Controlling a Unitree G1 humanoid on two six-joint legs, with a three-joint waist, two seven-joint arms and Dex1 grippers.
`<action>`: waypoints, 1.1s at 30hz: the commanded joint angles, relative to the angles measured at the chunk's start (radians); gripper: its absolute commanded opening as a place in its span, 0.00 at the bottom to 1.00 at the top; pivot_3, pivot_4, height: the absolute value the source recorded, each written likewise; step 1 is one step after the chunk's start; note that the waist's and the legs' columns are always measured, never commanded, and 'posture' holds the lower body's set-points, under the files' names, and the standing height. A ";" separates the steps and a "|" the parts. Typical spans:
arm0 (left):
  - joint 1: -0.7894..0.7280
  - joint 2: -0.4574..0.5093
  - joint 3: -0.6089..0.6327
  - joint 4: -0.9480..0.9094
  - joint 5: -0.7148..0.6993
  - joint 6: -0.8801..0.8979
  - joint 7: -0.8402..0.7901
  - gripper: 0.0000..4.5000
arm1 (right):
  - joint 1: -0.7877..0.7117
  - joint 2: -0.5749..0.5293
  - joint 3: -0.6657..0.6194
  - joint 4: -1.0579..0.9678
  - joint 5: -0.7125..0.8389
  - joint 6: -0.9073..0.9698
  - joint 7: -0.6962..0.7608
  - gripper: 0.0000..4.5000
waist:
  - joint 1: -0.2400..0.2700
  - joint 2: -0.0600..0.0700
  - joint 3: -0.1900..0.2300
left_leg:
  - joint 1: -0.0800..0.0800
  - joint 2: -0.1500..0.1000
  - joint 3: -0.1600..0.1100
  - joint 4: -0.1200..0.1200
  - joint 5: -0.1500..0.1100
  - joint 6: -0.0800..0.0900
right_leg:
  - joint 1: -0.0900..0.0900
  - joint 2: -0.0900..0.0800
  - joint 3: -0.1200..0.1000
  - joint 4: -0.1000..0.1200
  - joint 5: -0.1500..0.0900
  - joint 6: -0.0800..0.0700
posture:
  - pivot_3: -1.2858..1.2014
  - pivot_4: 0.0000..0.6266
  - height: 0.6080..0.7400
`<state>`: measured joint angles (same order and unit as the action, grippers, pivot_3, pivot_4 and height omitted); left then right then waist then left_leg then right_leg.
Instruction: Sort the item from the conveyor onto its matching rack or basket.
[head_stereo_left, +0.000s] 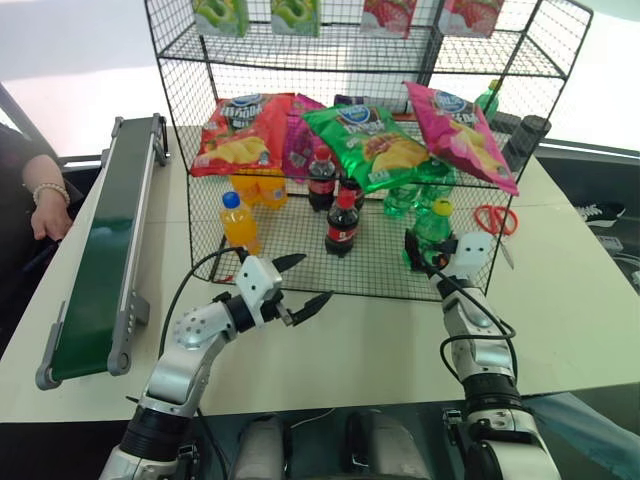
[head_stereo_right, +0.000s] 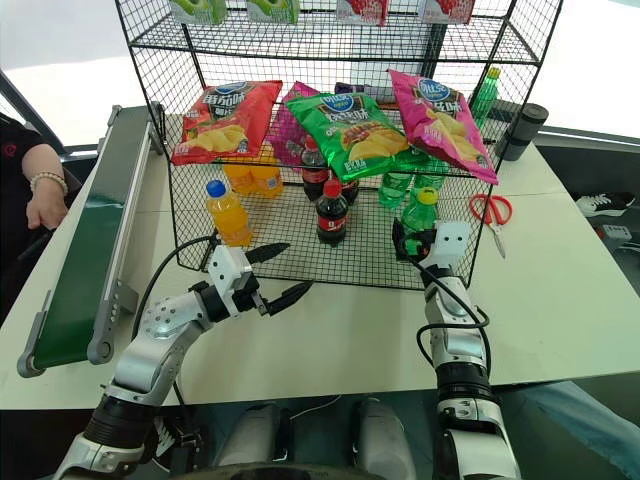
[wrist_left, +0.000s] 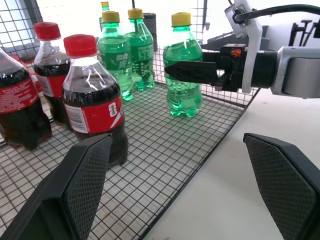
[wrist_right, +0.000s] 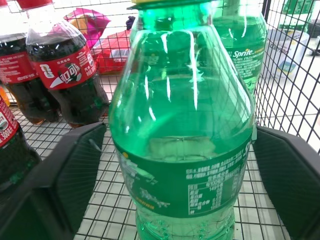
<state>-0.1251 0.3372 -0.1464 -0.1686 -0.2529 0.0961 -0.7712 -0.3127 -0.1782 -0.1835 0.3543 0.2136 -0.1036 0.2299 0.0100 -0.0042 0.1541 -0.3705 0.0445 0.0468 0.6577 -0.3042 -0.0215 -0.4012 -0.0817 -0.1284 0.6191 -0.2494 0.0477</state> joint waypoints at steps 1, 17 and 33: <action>-0.006 0.004 -0.008 -0.020 -0.010 -0.008 -0.012 1.00 | 0.037 -0.021 0.010 -0.102 -0.015 -0.009 0.014 0.99 | 0.001 0.000 0.000 | 0.000 0.000 0.000 0.000 0.000 0.000 | 0.000 0.000 0.000 0.000 0.000 0.000 | 0.52 0.24 0.96; -0.019 0.048 0.049 -0.009 -0.033 0.060 -0.014 1.00 | 0.506 -0.212 0.035 -0.786 0.038 0.193 0.184 0.99 | 0.002 0.002 -0.003 | 0.000 0.001 0.001 0.000 0.000 0.000 | -0.002 0.002 0.003 0.000 0.000 0.000 | 0.52 0.24 0.96; 0.112 0.218 0.227 -0.047 -0.116 0.081 -0.069 1.00 | 0.630 -0.392 -0.154 -0.863 0.222 0.300 0.384 0.99 | 0.008 -0.001 -0.004 | -0.002 0.002 0.002 0.000 0.000 0.000 | -0.003 0.002 0.003 -0.003 0.000 -0.002 | 0.52 0.24 0.96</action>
<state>-0.0122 0.5443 0.0649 -0.1661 -0.3428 0.1802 -0.8275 0.3261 -0.5651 -0.3194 -0.5021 0.4165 0.2036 0.6052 0.0183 -0.0054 0.1498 -0.3721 0.0462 0.0488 0.6579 -0.3045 -0.0215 -0.4042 -0.0796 -0.1252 0.6158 -0.2495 0.0454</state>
